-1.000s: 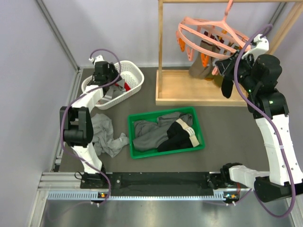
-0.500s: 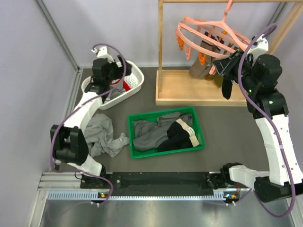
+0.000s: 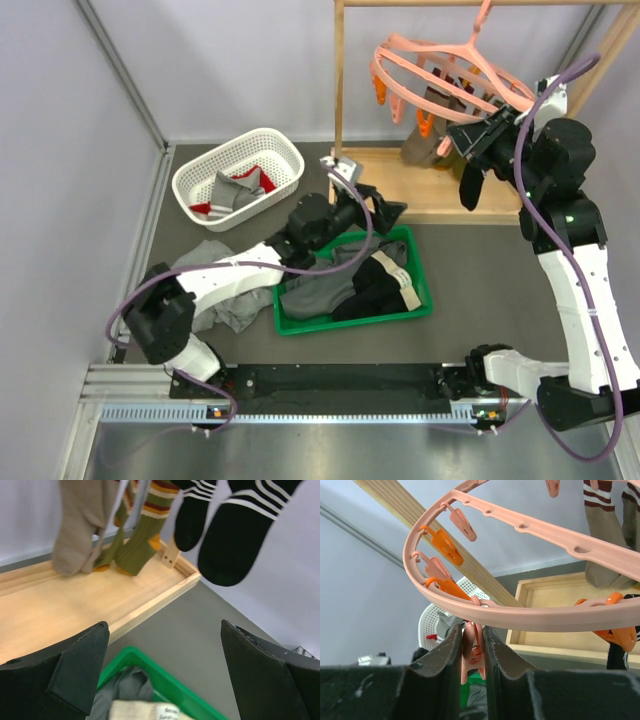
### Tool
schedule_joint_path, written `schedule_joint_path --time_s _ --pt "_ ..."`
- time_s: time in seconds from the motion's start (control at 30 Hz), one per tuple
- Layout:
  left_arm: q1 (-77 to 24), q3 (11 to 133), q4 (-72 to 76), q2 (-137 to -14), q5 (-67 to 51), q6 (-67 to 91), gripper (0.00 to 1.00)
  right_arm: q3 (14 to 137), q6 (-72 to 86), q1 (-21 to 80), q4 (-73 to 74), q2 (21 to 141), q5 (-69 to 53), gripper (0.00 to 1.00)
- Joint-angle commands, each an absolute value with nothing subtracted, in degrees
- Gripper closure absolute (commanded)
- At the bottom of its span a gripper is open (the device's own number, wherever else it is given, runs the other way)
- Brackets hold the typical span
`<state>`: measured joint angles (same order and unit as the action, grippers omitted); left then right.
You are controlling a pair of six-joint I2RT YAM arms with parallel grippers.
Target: Remove the socks clipped to the hanger
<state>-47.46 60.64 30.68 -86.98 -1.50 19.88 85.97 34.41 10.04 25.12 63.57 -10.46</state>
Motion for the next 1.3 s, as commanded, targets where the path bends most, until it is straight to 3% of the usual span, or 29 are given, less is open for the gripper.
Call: schedule_joint_path --time_s 0.0,0.6,0.93,1.03,1.17,1.2,1.27 --pt "-52.6 63.4 42.8 -93.3 3.9 17.4 0.02 86.2 37.0 9.8 22.8 61.4 -13.0 0.83" --pt "-62.0 85.1 43.7 -113.4 0.3 13.0 0.01 84.9 39.6 9.8 21.5 59.8 -15.4 0.83" --pt "-62.7 98.6 39.1 -123.1 6.1 13.9 0.02 84.6 40.9 9.8 20.8 59.4 -15.6 0.83" --pt "-62.6 101.2 38.4 -125.0 8.8 13.4 0.12 84.6 40.9 9.8 21.1 59.2 -15.6 0.83" --pt "-62.6 102.1 38.1 -125.1 10.5 12.6 0.53 84.0 40.9 9.8 21.0 59.0 -15.6 0.83" --pt "-62.6 102.1 37.8 -124.6 10.5 12.4 0.67 84.0 40.9 9.8 21.2 58.9 -15.5 0.82" --pt "-62.6 101.4 36.1 -123.1 10.5 12.1 0.77 83.8 40.8 9.8 21.7 58.7 -15.4 0.81"
